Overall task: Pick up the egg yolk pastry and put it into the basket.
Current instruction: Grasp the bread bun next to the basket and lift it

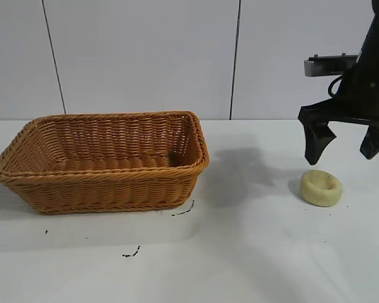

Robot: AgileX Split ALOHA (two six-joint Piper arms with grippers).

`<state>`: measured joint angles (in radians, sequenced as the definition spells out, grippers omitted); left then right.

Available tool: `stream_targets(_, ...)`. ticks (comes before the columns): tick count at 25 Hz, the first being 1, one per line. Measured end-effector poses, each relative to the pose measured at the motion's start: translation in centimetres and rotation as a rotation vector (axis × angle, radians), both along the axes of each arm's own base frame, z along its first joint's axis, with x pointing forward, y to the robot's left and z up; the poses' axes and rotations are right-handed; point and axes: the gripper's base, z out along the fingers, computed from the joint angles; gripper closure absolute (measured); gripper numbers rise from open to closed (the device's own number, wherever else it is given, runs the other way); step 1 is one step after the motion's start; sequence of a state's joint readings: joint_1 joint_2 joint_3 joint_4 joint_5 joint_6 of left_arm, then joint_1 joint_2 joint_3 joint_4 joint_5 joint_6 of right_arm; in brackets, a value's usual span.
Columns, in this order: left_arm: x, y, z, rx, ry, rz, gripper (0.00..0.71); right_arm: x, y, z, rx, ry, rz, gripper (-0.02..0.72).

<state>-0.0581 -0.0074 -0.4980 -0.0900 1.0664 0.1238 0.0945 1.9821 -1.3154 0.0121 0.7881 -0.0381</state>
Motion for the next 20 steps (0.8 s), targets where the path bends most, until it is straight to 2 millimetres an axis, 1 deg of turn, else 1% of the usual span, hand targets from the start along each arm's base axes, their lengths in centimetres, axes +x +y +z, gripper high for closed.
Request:
stream_targets(7,0.0,0.0,0.0,0.0,0.0,0.0,0.015,0.9,0.1,-4.3,0.002,0.034,-0.006,0.057)
stream_targets(10,0.0,0.0,0.0,0.0,0.0,0.0,0.015,0.9,0.1,-5.2,0.0,0.054,-0.006,0.057)
stream_targets(12,0.0,0.0,0.0,0.0,0.0,0.0,0.015,0.9,0.1,-5.3,0.0,0.057,-0.006,0.078)
stream_targets(13,0.0,0.0,0.0,0.0,0.0,0.0,0.015,0.9,0.1,-5.3,0.0,0.057,-0.006,0.108)
stream_targets(15,0.0,0.0,0.0,0.0,0.0,0.0,0.015,0.9,0.1,-5.3,0.002,0.059,-0.007,0.197)
stream_targets(18,0.0,0.0,0.0,0.0,0.0,0.0,0.015,0.8,0.3,-5.3,0.007,0.063,-0.009,0.391)
stream_targets(20,0.0,0.0,0.0,0.0,0.0,0.0,0.015,0.8,0.3,-5.3,0.008,0.061,-0.009,0.474)
